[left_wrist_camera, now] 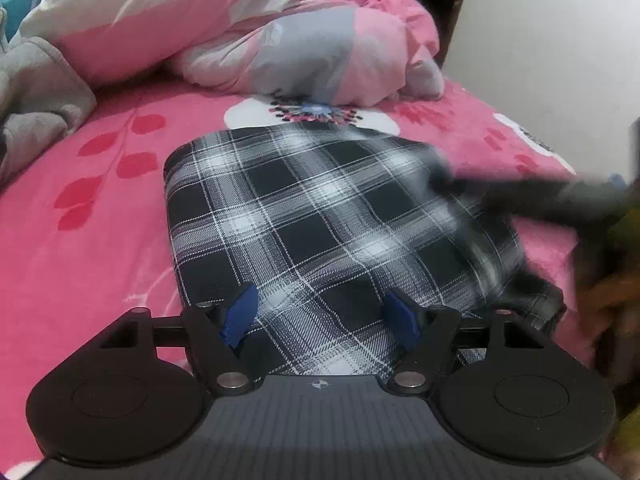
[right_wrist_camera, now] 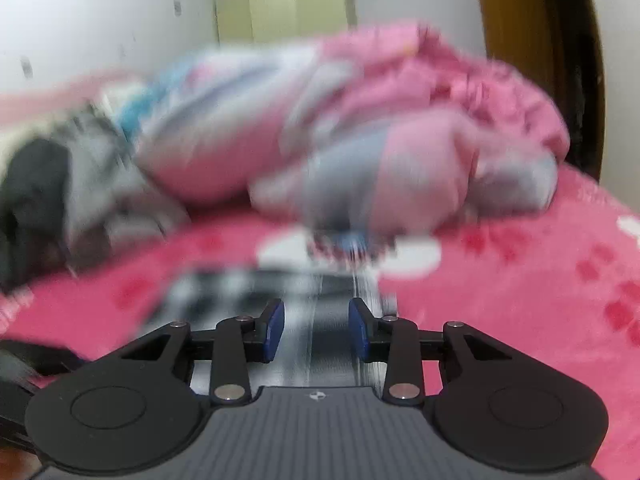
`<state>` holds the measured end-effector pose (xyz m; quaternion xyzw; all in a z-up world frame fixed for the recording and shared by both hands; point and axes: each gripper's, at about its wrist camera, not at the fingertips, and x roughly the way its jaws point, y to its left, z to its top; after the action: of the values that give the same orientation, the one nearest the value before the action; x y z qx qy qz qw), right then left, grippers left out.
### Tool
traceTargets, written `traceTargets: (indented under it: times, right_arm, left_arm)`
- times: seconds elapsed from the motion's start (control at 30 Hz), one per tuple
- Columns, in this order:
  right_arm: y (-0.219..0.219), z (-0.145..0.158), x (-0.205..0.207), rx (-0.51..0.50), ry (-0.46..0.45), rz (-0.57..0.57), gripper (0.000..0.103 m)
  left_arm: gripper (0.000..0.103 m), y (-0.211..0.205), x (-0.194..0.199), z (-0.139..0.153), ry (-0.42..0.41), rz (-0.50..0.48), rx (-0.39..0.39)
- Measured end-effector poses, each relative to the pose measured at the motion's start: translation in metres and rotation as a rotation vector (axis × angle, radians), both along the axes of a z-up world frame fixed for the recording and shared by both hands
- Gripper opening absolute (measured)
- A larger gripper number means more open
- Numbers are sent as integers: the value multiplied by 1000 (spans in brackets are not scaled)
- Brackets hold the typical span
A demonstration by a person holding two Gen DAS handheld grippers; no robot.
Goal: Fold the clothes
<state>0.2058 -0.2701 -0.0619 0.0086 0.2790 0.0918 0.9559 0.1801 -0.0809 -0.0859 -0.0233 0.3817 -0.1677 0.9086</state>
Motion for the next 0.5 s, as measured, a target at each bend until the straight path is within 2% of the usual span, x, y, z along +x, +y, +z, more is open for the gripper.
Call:
traceTargets:
  times: [0.07, 0.23, 0.3, 0.4, 0.43, 0.5]
  right_arm:
    - [-1, -25, 8, -27, 32, -1, 38]
    - [-10, 10, 7, 44, 30, -13, 38]
    - [-10, 26, 10, 45, -13, -2, 38]
    - [-1, 32, 34, 4, -24, 17, 38]
    - [1, 29, 44, -5, -13, 26, 38]
    - [6, 2, 71, -62, 76, 27, 38]
  left_arm:
    - [71, -1, 2, 1, 12, 3, 14]
    - [71, -6, 3, 2, 26, 5, 46]
    - [72, -7, 4, 3, 32, 8, 55]
    - [72, -10, 4, 3, 36, 12, 69]
    - [72, -11, 4, 3, 37, 13, 73]
    - [72, -12, 4, 3, 39, 11, 78]
